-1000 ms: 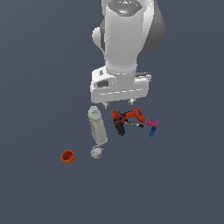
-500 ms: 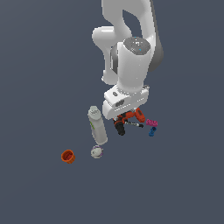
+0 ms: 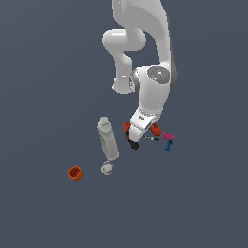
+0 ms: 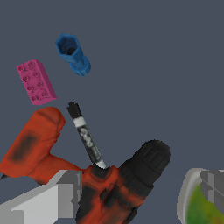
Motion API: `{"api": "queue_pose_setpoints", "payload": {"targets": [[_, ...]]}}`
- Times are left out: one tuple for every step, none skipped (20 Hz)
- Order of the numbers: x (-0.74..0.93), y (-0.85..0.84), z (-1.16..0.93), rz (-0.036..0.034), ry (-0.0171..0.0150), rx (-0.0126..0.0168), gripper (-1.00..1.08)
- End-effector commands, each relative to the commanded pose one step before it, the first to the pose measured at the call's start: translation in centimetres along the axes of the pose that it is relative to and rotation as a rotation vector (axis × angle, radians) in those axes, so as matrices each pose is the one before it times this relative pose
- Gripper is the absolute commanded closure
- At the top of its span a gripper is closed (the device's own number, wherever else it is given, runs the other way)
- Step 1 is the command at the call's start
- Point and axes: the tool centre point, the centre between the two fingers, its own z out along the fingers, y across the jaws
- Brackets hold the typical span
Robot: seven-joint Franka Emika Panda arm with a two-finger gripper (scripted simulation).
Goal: Pick up a designated object from a clutter of objects.
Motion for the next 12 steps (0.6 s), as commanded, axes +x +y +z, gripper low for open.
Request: {"api": "queue_pose_setpoints", "payload": {"targets": [[0.234, -1.281, 1.645, -0.09567, 0.00228, 0.00301, -0.92], [0.115, -0.477, 0.587, -0.03445, 0.00107, 0.0015, -0.92], [0.119, -0.455, 0.547, -0.0325, 0.00122, 0.00153, -0.92], [0.121, -0.432, 0.508, -0.03054, 0.00133, 0.00154, -0.92], [0.121, -0.408, 0.471, -0.02857, 0.00142, 0.00152, -0.92], [0.12, -0.383, 0.434, -0.02661, 0.00147, 0.00148, -0.92], [0.118, -0.357, 0.398, -0.02464, 0.00149, 0.00142, -0.92], [0.114, -0.33, 0.363, -0.02267, 0.00149, 0.00135, -0.92], [0.109, -0.302, 0.329, -0.02068, 0.00145, 0.00126, -0.92], [0.103, -0.275, 0.295, -0.01872, 0.0014, 0.00116, -0.92], [0.095, -0.247, 0.263, -0.01674, 0.00132, 0.00106, -0.92], [0.087, -0.218, 0.23, -0.01478, 0.00121, 0.00095, -0.92]]}}
